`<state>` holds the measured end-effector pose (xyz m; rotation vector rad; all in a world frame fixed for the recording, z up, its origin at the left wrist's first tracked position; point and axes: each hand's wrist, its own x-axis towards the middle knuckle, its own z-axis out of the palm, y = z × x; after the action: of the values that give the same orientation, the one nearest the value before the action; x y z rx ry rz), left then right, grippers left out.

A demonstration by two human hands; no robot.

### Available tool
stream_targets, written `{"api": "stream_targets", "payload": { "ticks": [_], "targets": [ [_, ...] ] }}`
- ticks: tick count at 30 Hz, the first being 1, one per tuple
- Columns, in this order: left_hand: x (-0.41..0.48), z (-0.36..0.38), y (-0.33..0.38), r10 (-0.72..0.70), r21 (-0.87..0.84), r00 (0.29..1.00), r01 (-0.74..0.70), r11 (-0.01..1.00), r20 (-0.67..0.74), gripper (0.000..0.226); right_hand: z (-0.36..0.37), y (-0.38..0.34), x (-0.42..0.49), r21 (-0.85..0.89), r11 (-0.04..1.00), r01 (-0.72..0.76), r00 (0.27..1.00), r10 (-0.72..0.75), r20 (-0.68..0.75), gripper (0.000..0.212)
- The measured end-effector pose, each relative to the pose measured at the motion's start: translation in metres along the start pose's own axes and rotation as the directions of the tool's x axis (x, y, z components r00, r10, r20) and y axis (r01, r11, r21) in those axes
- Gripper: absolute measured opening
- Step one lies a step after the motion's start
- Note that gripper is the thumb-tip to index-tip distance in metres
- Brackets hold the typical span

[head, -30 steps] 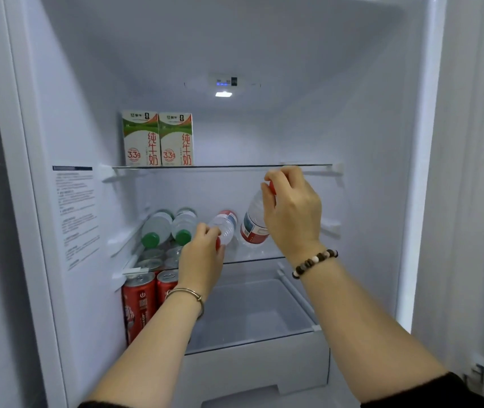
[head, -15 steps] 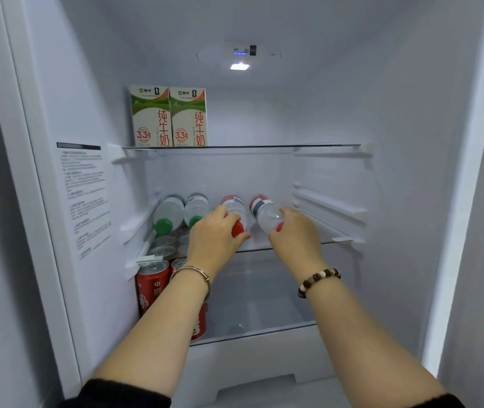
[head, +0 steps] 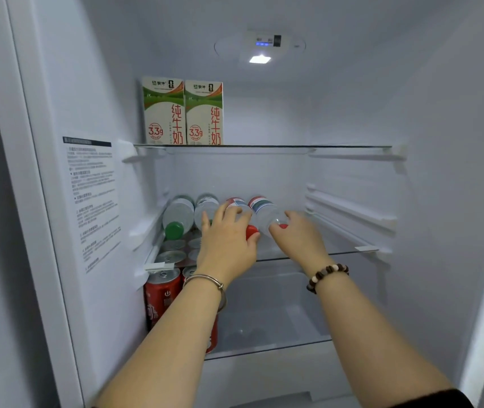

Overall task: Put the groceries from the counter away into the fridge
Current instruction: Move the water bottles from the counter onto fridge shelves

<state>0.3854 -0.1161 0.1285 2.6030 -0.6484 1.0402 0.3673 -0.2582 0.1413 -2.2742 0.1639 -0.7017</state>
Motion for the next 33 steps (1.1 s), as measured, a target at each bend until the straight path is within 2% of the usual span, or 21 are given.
{"api": "stream_targets", "payload": {
  "ticks": [7,10,18,23,28,33],
  "targets": [
    [0.004,0.002,-0.001,-0.187,-0.023,0.982,0.188,0.982,0.032,0.05,0.008,-0.009,0.014,0.029,1.0,-0.002,0.993,-0.001,0.116,0.031],
    [0.007,0.003,-0.002,-0.253,-0.051,0.967,0.254,0.966,0.037,0.046,0.009,-0.008,0.019,0.062,0.998,-0.007,0.988,-0.002,0.152,0.027],
    [0.011,0.003,-0.005,-0.283,-0.066,0.955,0.29,0.955,0.093,0.048,-0.006,-0.002,0.021,0.109,0.991,0.071,0.937,-0.104,0.334,0.025],
    [0.011,0.005,-0.004,-0.304,-0.047,0.947,0.31,0.95,0.099,0.046,0.0,-0.012,0.017,0.077,0.989,0.123,0.942,-0.141,0.305,0.036],
    [0.012,0.006,-0.002,-0.312,-0.029,0.946,0.315,0.949,0.088,0.045,0.0,-0.014,0.016,0.036,0.988,0.148,0.939,-0.152,0.309,0.033],
    [0.007,0.003,0.0,-0.306,-0.008,0.951,0.307,0.952,0.039,0.033,0.008,-0.006,0.016,-0.036,0.991,0.128,0.964,-0.115,0.241,0.034]
  ]
}}
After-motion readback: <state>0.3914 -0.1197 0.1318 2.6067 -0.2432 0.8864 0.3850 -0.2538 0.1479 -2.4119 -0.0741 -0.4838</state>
